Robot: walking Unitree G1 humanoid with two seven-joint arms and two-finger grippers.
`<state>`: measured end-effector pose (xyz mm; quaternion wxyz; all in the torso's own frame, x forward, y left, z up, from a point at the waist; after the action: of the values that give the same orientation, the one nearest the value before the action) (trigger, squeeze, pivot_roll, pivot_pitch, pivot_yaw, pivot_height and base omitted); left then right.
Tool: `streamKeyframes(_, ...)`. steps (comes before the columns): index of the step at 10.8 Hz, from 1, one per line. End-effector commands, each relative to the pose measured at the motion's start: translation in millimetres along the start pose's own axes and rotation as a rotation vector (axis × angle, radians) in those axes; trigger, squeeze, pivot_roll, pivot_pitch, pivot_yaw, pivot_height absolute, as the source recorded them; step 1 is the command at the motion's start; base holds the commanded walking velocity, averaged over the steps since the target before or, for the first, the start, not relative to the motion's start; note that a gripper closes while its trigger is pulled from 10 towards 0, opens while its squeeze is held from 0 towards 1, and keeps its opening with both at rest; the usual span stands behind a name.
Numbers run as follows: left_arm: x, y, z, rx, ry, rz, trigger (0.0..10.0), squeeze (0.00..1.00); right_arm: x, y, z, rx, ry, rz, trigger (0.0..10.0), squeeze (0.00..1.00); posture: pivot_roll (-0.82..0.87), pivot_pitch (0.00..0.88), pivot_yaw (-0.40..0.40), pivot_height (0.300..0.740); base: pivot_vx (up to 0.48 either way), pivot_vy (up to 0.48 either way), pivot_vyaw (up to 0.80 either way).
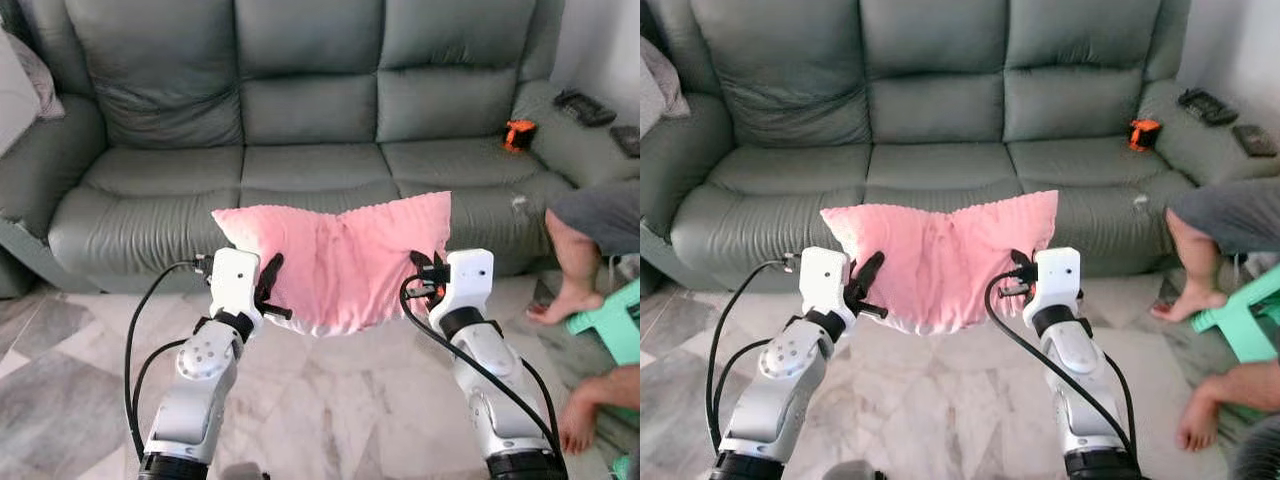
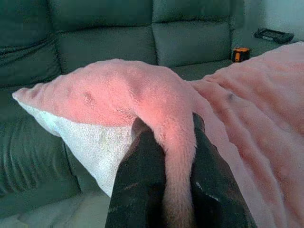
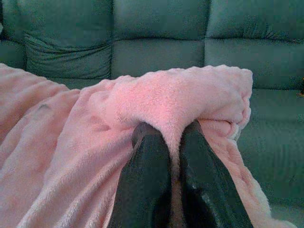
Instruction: Move the pillow to the sofa
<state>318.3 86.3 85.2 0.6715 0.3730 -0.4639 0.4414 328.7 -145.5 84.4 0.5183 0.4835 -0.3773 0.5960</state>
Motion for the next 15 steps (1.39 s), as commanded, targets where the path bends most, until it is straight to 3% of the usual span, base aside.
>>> streamKeyframes(1,7.8,-0.8,7.7,-0.037,-0.008,0.028,10.0,0.00,10.0,-2.5,-2.7,0.012,0.008,0.036,10.0,0.00,-0.02,0.000,0.005,0.740,0.281,0.000,0.00)
streamKeyframes(10,5.2,0.6,8.7,-0.049,-0.013,0.018,10.0,0.00,8.4,-1.1,-8.5,0.028,0.008,0.036,10.0,0.00,-0.02,0.000,0.011,0.740,0.312,0.000,-0.13)
streamKeyframes(13,4.4,0.9,8.8,-0.049,-0.015,0.015,10.0,0.00,8.5,-0.6,-10.0,0.032,0.005,0.039,10.0,0.00,-0.02,0.000,0.012,0.740,0.320,0.000,0.73)
streamKeyframes(15,4.5,0.7,8.5,-0.049,-0.017,0.014,10.0,0.00,8.9,-1.7,-8.7,0.024,-0.002,0.040,10.0,0.00,-0.02,0.000,0.012,0.740,0.322,0.000,0.00)
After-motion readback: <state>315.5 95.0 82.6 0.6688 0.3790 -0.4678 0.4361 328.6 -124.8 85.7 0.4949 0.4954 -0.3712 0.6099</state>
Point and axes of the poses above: a point about 5 cm out from each wrist's last joint towards the gripper, its own y axis pointing back from the gripper into the wrist, its own x axis along the axis of the wrist's last joint, z = x × y, the point moved 6 cm from there along -y, pointing out of the wrist towards the gripper, and after that the axes turned 14 degrees about y, right-handed, at the moved point
